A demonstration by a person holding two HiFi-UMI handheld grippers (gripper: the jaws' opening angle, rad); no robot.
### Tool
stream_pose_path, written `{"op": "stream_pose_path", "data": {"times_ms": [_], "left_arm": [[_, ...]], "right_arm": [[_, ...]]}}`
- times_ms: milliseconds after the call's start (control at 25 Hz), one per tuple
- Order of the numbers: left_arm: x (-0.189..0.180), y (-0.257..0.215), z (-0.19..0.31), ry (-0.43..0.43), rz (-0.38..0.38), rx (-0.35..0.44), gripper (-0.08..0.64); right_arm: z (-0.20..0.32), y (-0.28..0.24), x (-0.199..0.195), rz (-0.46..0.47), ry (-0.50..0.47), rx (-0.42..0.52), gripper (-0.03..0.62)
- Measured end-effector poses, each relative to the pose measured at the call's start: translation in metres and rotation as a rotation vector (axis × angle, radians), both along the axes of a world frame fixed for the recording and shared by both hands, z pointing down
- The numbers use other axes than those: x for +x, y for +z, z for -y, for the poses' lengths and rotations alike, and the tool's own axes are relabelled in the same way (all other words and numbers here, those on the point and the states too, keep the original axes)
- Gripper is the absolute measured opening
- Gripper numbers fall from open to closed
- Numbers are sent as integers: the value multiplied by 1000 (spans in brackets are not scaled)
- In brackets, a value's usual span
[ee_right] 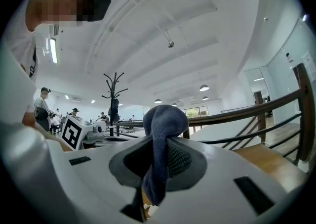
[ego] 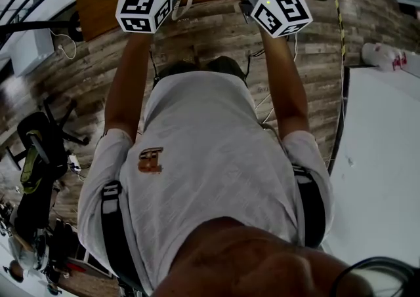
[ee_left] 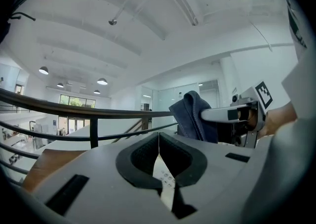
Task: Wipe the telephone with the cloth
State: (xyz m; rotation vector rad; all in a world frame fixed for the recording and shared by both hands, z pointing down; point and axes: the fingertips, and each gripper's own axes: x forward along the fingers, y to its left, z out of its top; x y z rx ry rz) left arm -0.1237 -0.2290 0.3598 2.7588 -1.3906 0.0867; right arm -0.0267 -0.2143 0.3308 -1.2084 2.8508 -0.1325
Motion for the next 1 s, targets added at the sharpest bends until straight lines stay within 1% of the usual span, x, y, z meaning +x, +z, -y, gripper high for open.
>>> {"op": "stream_pose_path", "data": {"times_ms": [240,480,640,840,1000], "left_arm": [[-1,24,31,-12,21,-96,20],[8,48,63,-51,33,-203,25],[12,69,77,-64,34,-294,74],[21,97,90,-75,50,-394,103],[24,123,98,-98,71,-488,112]], "right_arm": [[33,15,-4,-15,1,-59,72],[75,30,2,-42,-34,-128,72],[95,48,-3,-65,-71,-200,72],[116,66,-7,-111,-119,-256,72],[131,80,-10,-146,-144,-303,72]]}}
